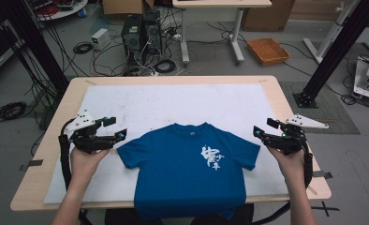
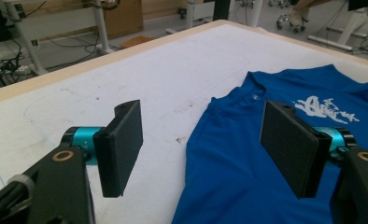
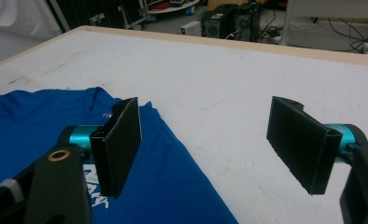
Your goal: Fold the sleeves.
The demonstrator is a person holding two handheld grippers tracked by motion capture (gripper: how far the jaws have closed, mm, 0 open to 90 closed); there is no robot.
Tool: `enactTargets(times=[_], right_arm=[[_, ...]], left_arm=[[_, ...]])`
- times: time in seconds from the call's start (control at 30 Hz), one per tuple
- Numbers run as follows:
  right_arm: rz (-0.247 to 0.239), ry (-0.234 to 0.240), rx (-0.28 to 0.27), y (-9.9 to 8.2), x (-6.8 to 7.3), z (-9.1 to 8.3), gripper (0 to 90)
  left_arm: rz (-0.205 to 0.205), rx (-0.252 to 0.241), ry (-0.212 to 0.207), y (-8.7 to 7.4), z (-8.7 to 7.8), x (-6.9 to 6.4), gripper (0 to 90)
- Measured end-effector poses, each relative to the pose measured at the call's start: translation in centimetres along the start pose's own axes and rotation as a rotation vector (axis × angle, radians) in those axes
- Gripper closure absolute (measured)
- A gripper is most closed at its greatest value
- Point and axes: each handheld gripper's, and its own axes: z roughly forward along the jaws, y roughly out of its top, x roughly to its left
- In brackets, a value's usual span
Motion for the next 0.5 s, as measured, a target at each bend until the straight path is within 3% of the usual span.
enactTargets(times=[0.27, 0.5], right_arm=[[0.01, -0.006, -0.015, 0.0, -0.2, -0.2, 26.0], [0.012, -0.01, -0.013, 0.0, -0.2, 0.0, 26.1]], left_arm=[[-0.01, 0.017, -0.004, -0.3, 0.1, 0.2, 30.4], [-0.048, 0.037, 0.005, -1.3, -0.2, 1.0, 31.3]])
